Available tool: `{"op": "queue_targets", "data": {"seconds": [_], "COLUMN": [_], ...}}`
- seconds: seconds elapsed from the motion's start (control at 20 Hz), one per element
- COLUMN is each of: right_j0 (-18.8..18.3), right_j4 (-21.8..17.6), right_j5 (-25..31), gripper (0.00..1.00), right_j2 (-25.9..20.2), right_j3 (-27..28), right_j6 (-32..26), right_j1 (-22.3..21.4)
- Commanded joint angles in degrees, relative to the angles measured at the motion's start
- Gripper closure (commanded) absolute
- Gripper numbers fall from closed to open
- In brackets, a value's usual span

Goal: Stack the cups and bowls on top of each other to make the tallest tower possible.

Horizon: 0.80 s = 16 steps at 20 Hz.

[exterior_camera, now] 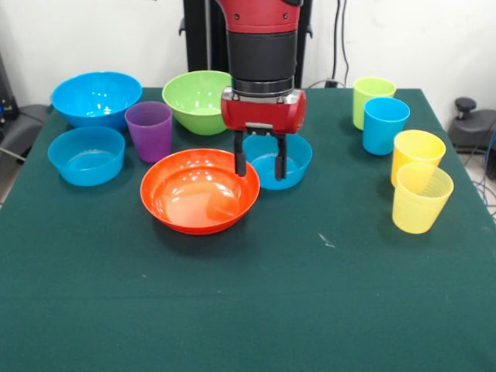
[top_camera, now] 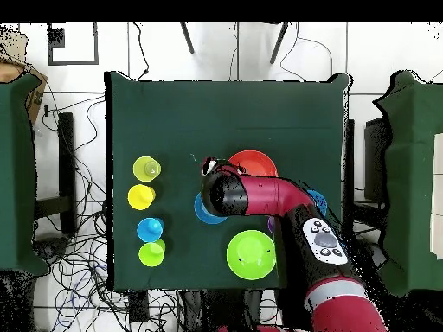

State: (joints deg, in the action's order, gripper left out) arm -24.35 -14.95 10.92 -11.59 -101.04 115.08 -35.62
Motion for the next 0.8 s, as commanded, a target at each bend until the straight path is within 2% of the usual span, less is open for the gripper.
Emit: {"op": "queue_targets", "data": {"seconds": [0.05,0.2,0.3,0.4,0.8], "right_j0": [3.54,5.00,8.03,10.05,12.26], "right_j4": [3.34,2.91,1.16,0.32,0.94], "right_j5": [-2.73,-1.01,2.94,4.06,6.09], "gripper": [0.00,0.00,0.00,0.00,0.00], "right_j2": [5.44,7.80,11.48,13.60,15.65], "right_j3": [2.36,3.71,6.31,7.71,9.21], "right_j6": [11.40,10.32,8.47,7.60,5.21], "right_j1": [3.04,4.31,6.56,8.12,9.36]}}
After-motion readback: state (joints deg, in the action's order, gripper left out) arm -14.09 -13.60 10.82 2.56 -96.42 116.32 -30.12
